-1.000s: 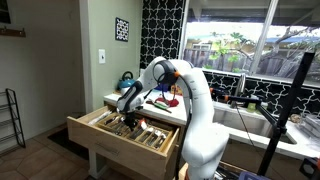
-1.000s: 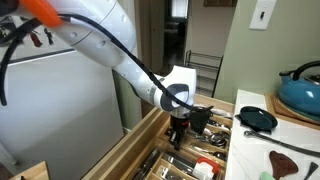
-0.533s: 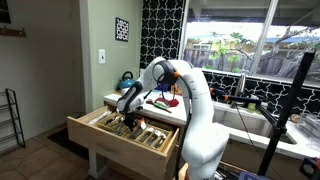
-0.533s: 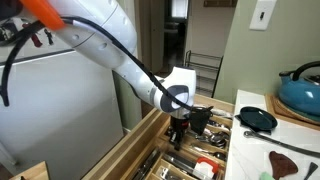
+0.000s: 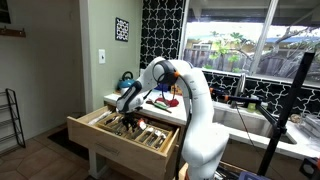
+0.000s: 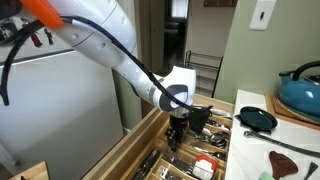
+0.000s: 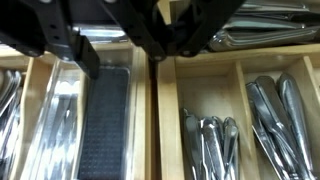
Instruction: Take the sponges out of the tray then put the tray in the drawer
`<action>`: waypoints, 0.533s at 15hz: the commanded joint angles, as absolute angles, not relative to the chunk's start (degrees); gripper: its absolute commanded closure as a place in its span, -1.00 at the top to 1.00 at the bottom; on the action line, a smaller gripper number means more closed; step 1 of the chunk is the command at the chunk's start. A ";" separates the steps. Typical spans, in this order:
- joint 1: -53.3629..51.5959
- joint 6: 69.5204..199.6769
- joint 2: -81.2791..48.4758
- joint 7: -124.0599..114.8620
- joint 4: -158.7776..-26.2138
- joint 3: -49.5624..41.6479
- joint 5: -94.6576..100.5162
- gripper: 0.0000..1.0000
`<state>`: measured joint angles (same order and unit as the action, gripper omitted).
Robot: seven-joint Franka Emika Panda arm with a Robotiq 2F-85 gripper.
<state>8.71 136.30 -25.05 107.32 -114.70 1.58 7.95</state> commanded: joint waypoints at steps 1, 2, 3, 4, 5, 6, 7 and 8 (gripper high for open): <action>9.06 136.66 -21.10 107.79 -117.28 2.07 6.35 0.75; 9.01 136.42 -20.49 107.76 -117.27 2.15 5.96 0.88; 9.00 135.73 -19.84 107.46 -117.13 2.39 5.01 0.99; 9.05 134.83 -19.38 107.32 -116.86 2.72 3.69 1.00; 8.82 132.32 -18.83 106.29 -116.25 2.99 1.96 1.00; 8.69 130.39 -18.38 105.93 -115.90 3.32 0.38 1.00; 8.01 128.12 -17.93 104.17 -115.47 3.29 -0.50 1.00; 7.09 125.48 -17.56 101.72 -114.87 3.28 -1.01 1.00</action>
